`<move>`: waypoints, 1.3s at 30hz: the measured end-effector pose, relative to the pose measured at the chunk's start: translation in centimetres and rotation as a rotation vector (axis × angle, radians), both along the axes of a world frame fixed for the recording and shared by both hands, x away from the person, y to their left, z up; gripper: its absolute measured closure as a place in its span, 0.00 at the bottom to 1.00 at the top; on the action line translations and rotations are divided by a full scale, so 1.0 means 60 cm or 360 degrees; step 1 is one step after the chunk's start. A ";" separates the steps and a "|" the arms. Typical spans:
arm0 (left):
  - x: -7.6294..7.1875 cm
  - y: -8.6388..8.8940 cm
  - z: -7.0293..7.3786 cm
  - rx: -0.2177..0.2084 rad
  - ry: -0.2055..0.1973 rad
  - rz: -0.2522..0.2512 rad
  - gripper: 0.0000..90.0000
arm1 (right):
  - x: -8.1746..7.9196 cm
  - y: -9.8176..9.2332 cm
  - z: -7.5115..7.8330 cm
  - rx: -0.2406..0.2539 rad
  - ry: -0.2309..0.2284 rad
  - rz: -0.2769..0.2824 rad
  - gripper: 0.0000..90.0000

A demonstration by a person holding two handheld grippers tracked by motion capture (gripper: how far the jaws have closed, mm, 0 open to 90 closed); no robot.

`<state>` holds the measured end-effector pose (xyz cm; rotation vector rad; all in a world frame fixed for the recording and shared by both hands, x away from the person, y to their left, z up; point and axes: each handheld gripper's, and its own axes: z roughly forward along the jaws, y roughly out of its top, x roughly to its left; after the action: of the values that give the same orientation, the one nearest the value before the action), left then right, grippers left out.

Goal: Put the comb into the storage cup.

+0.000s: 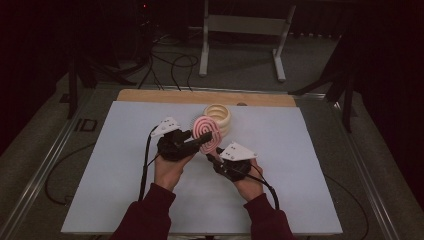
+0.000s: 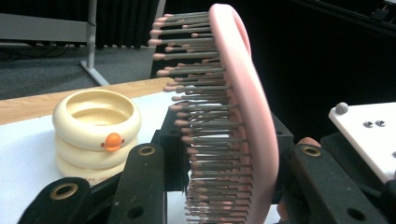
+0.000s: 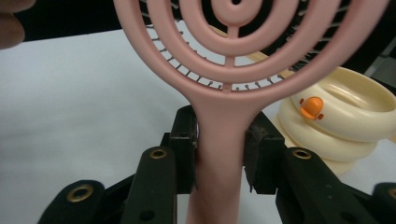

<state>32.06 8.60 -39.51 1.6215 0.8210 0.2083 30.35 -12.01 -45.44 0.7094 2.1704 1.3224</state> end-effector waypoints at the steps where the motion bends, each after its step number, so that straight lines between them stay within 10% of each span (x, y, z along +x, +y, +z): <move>1: 0.000 -0.001 0.000 0.0001 -0.0002 0.0000 0.70 | 0.000 0.000 0.000 -0.0003 -0.0003 -0.0003 0.74; 20: -0.001 0.003 0.005 0.0018 -0.0029 0.0054 0.72 | 0.001 -0.005 0.001 0.0037 0.0068 0.0007 0.34; 39: 0.002 0.011 0.010 0.0009 -0.0042 0.0087 0.72 | -0.004 -0.038 -0.003 0.0086 0.0104 -0.0059 0.29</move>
<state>32.19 9.25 -38.91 1.5997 0.8458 0.2708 30.13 -14.29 -45.60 0.8205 2.1687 1.3612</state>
